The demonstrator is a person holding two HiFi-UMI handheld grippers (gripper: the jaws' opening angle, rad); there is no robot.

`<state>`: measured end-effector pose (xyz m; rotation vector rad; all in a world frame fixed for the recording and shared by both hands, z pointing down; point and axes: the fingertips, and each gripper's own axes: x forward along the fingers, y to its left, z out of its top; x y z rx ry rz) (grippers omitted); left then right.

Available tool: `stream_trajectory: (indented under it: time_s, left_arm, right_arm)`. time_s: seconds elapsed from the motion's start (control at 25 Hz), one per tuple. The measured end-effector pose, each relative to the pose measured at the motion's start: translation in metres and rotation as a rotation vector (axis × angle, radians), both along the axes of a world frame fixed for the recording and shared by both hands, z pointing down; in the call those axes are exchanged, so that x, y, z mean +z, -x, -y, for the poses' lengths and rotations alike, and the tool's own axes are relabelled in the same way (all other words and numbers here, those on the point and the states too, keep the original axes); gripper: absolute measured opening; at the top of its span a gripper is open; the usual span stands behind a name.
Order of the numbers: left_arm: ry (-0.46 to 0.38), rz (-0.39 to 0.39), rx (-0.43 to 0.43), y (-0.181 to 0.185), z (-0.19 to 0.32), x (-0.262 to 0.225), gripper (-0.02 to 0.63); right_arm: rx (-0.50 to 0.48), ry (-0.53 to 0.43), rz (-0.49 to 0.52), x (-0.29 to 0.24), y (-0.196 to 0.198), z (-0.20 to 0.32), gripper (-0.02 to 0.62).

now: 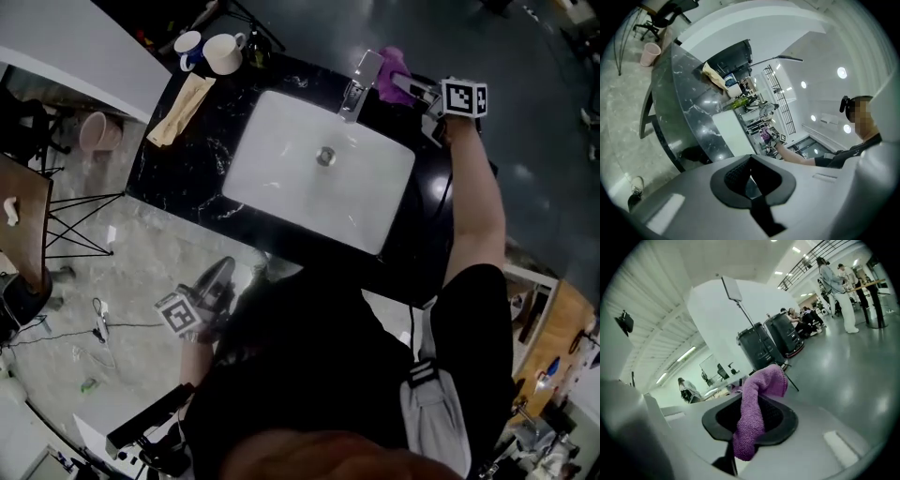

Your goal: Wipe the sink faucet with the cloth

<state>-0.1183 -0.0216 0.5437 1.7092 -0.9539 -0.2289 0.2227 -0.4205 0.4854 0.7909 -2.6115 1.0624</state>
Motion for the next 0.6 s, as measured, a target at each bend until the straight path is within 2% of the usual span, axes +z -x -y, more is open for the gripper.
stream_trajectory:
  time_s: [0.08, 0.2, 0.32, 0.44, 0.6]
  left_arm:
    - [-0.041, -0.006, 0.052, 0.004, 0.008, -0.009, 0.000]
    - [-0.094, -0.024, 0.114, 0.012, 0.015, -0.023, 0.000]
    - [-0.139, -0.060, 0.172, 0.016, 0.024, -0.034, 0.000]
    - [-0.200, -0.123, 0.244, 0.011, 0.039, -0.052, 0.003]
    - [-0.244, -0.249, 0.370, -0.010, 0.050, -0.083, 0.152]
  right_arm:
    - [0.014, -0.052, 0.064, -0.030, 0.001, -0.029, 0.084]
    - [0.043, -0.124, 0.107, -0.069, 0.015, -0.081, 0.084]
    - [0.048, -0.188, 0.160, -0.105, 0.045, -0.142, 0.084]
    - [0.044, -0.194, 0.249, -0.126, 0.086, -0.206, 0.084]
    - [0.072, -0.141, 0.373, -0.122, 0.145, -0.280, 0.084]
